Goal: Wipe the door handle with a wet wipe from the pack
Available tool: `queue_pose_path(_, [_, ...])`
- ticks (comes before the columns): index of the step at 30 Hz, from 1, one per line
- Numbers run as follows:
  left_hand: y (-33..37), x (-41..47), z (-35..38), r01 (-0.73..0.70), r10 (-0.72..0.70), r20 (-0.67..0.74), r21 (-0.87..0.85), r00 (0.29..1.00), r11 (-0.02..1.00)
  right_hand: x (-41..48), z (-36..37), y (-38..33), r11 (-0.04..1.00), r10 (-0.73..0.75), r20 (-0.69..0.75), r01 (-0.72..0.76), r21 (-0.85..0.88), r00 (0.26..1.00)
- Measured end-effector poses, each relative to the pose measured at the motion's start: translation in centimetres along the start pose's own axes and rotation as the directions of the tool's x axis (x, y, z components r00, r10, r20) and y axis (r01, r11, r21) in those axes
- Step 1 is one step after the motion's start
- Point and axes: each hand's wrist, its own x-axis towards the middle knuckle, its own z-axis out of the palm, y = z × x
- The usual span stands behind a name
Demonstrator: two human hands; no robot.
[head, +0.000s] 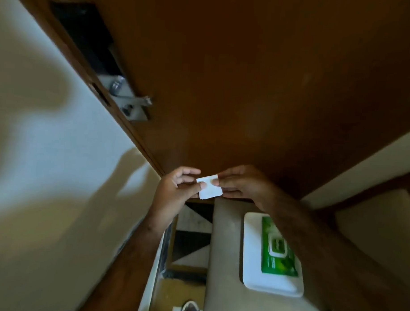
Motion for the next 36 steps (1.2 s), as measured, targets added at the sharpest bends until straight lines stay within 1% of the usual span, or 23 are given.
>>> queue_pose_path(2, [-4.2,0.8,2.7,0.090,-0.092,0.050,0.056,0.994,0.994,1.3,-1.7,5.2,0.999,0.026,-0.076,-0.027,-0.016,0.997])
queue_pose_path(5, [-12.0,1.9,7.3,0.180,-0.200,0.136,0.147,0.970,0.973,3.0,-4.4,13.7,0.998,0.062,-0.204,-0.065,-0.007,0.977])
queue_pose_path(8, [-18.5,2.5,11.4,0.228,-0.266,0.163,0.218,0.950,0.949,4.4,-6.6,20.7,0.990,0.122,-0.328,-0.138,-0.027,0.937])
queue_pose_path(10, [-22.2,3.4,14.1,0.236,-0.292,0.184,0.274,0.939,0.932,6.0,-7.8,25.1,0.982,0.120,-0.423,-0.170,-0.082,0.898])
queue_pose_path(12, [-25.6,4.9,16.7,0.191,-0.273,0.190,0.365,0.943,0.911,7.9,-8.7,28.9,0.962,0.057,-0.509,-0.183,-0.201,0.859])
queue_pose_path(14, [-28.2,6.4,18.8,0.147,-0.245,0.178,0.435,0.953,0.888,9.7,-9.2,31.5,0.922,0.011,-0.549,-0.222,-0.318,0.835])
queue_pose_path(18, [-32.4,8.5,21.8,0.101,-0.186,0.110,0.525,0.976,0.845,13.6,-9.9,35.2,0.848,-0.046,-0.624,-0.299,-0.437,0.780])
queue_pose_path(20, [-33.5,8.9,22.6,0.057,-0.147,0.108,0.586,0.983,0.809,14.8,-9.8,36.1,0.775,-0.099,-0.626,-0.335,-0.536,0.773])
queue_pose_path(22, [-34.3,9.2,23.1,-0.024,-0.088,0.141,0.646,0.986,0.763,15.5,-9.7,36.4,0.673,-0.149,-0.613,-0.375,-0.638,0.776])
queue_pose_path(24, [-34.6,9.5,23.6,-0.143,-0.009,0.205,0.715,0.979,0.685,16.0,-9.7,36.6,0.602,-0.207,-0.607,-0.389,-0.697,0.767])
queue_pose_path(26, [-34.4,9.5,23.8,-0.245,0.069,0.253,0.775,0.965,0.582,16.2,-9.5,36.5,0.561,-0.270,-0.598,-0.382,-0.735,0.754])
queue_pose_path(27, [-34.2,9.5,23.7,-0.264,0.090,0.259,0.789,0.962,0.555,16.2,-9.5,36.3,0.541,-0.294,-0.592,-0.380,-0.750,0.750])
queue_pose_path(29, [-33.5,9.3,23.2,-0.274,0.095,0.266,0.799,0.959,0.535,15.7,-9.4,35.4,0.483,-0.305,-0.563,-0.385,-0.787,0.768])
queue_pose_path(31, [-32.3,9.1,21.9,-0.296,0.105,0.286,0.789,0.953,0.538,14.8,-9.5,33.9,0.436,-0.328,-0.496,-0.337,-0.834,0.804])
queue_pose_path(32, [-31.5,8.8,21.1,-0.335,0.129,0.316,0.777,0.940,0.533,14.1,-9.5,33.0,0.412,-0.317,-0.457,-0.314,-0.856,0.831])
queue_pose_path(33, [-30.6,8.6,20.3,-0.377,0.161,0.346,0.765,0.924,0.523,13.6,-9.6,32.1,0.389,-0.338,-0.411,-0.271,-0.880,0.847])
queue_pose_path(35, [-27.9,8.2,18.5,-0.445,0.231,0.380,0.772,0.896,0.454,11.9,-9.5,29.5,0.326,-0.386,-0.316,-0.192,-0.926,0.867])
queue_pose_path(36, [-26.3,7.8,17.8,-0.454,0.247,0.382,0.788,0.890,0.416,11.1,-9.4,28.1,0.281,-0.394,-0.271,-0.165,-0.945,0.878])
